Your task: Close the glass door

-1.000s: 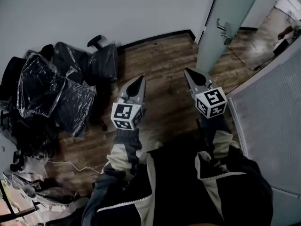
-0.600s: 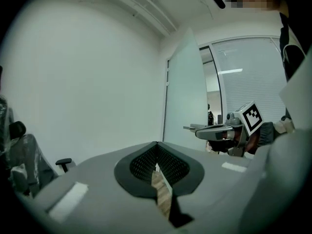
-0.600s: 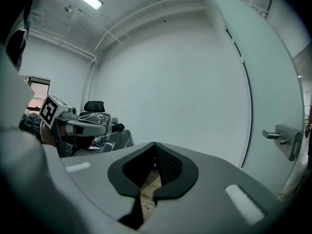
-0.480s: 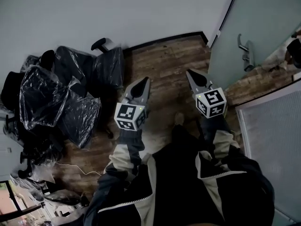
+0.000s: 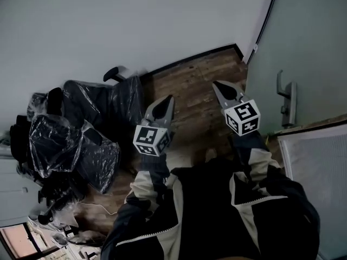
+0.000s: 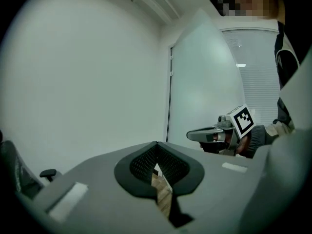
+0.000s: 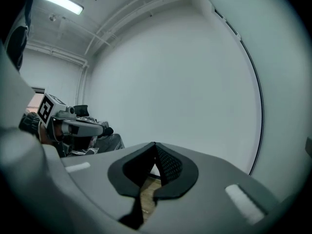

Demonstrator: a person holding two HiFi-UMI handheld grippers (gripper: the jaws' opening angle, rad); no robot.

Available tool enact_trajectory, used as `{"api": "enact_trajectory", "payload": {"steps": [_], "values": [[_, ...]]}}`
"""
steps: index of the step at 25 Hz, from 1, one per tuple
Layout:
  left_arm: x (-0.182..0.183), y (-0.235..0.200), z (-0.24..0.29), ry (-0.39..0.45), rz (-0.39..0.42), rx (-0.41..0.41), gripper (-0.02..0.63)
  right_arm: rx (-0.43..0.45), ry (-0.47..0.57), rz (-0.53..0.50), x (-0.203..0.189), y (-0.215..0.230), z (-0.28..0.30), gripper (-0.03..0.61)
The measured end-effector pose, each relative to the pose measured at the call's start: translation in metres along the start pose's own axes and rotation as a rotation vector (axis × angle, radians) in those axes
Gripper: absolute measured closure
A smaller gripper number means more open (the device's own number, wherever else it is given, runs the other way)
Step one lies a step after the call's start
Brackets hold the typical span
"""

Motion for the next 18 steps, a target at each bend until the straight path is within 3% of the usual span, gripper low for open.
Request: {"api": "enact_trajectory", "payload": {"steps": [6,10,13,18], "values": [[0.001,-0.025,0.052,-0.024,-0.008,-0.072,0.611,-0.054,-0.001,0.020,0.001,0.032,0.026,0.574],[0.005,-0.029,0.108,-0.017,0.000,-0.190,0.611,-0.132,0.026,0.094,0.003,0.068,0.034,0.574],[0.009,-0.025,0.160,-0.013,-0.001,-0.330,0.611,-0.250,0.035,0.092,0.010,0.093,0.031,0.573],[0.018,0.010,0.242,-0.012,0.006,-0.650,0.611,-0.559,0.043,0.083,0.019,0.130,-0.001,0.573]]}}
Point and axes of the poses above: the fingertips, and each gripper's own axes: z forward along the fingers, y to its right, x out of its top, the point moved 4 cm from there along -z, backward along the fingers, and after that the axes turned 5 degrees about y, right-handed, at the moved point
